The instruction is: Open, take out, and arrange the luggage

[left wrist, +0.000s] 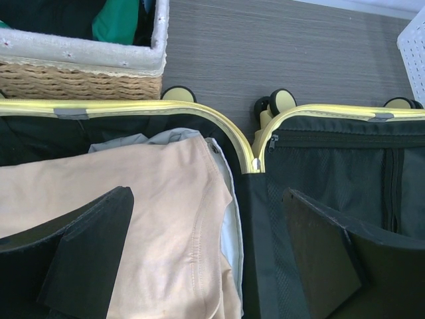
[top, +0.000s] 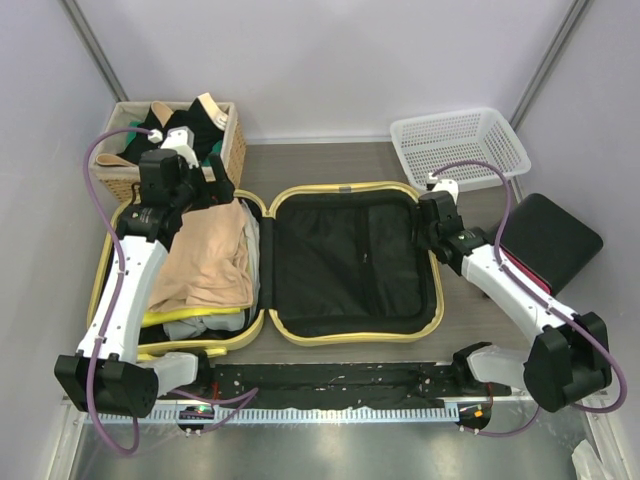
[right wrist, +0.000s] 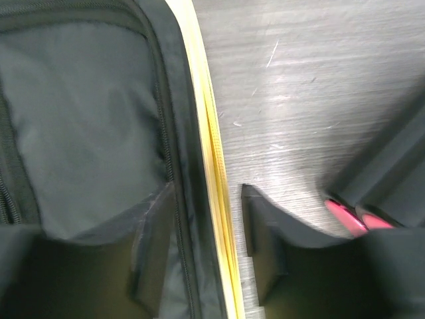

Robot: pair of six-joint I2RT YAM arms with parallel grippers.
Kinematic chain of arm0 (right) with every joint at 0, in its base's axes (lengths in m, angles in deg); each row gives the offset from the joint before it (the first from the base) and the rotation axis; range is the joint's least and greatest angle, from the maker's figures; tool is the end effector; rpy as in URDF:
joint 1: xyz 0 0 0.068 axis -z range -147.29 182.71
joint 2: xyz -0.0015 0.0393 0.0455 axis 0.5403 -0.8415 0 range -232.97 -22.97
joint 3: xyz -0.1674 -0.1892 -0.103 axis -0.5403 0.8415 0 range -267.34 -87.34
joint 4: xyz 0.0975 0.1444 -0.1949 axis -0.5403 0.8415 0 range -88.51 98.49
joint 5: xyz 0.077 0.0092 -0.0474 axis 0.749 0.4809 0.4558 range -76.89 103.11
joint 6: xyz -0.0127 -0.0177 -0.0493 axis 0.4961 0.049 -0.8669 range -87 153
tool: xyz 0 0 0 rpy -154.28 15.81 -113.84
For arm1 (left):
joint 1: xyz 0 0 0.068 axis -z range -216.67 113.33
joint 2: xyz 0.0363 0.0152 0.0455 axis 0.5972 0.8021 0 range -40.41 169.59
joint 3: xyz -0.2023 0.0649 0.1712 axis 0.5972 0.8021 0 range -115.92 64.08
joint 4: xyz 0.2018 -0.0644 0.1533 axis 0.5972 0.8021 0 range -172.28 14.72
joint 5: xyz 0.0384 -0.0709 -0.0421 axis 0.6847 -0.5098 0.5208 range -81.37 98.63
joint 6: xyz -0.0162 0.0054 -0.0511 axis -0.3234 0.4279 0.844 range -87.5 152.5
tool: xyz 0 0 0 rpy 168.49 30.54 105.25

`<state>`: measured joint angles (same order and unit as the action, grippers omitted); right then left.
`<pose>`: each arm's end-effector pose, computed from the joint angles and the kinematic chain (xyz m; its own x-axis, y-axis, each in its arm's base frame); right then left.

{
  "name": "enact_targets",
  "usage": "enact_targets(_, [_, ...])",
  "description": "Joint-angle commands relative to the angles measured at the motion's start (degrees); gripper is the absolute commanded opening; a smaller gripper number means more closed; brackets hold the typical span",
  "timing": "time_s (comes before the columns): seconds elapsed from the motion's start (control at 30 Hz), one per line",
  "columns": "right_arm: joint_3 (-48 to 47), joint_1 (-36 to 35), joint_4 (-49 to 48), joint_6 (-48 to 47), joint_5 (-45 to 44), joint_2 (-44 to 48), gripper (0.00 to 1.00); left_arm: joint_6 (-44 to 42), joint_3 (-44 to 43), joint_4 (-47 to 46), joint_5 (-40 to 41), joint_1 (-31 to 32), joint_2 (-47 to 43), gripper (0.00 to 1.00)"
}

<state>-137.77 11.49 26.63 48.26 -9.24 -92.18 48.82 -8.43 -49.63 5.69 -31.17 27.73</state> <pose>0.2421 0.0796 0.2641 -0.6447 0.0109 -0.7644 0.0937 0.9935 -0.0649 0.2566 -0.0265 0.3852 -0.4921 -0.2345 -0.8383 0.0024 0.9626 -0.2708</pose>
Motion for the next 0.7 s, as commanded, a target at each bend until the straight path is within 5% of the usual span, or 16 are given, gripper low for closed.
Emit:
enact_targets(0.0, [1.92, 1.35, -1.77, 1.08, 5.12, -1.54, 0.41, 0.47, -0.35, -1.79, -1.63, 0.13, -0.29, 1.00])
enact_targets(0.37, [5.35, 1.26, 1.74, 5.29, 10.65, 4.78, 0.03, 0.74, -0.09, -1.97, -2.77, 0.13, -0.55, 1.00])
enact_targets(0.6, [5.35, 1.26, 5.08, 6.09, 11.63, 7.77, 0.03, 0.74, -0.18, -2.06, -2.77, 0.13, -0.29, 1.00])
enact_targets(0.67, [3.33, 1.26, 7.01, 4.95, 10.41, 8.56, 0.23, 0.30, 0.00, -1.45, -1.90, 0.13, -0.29, 1.00])
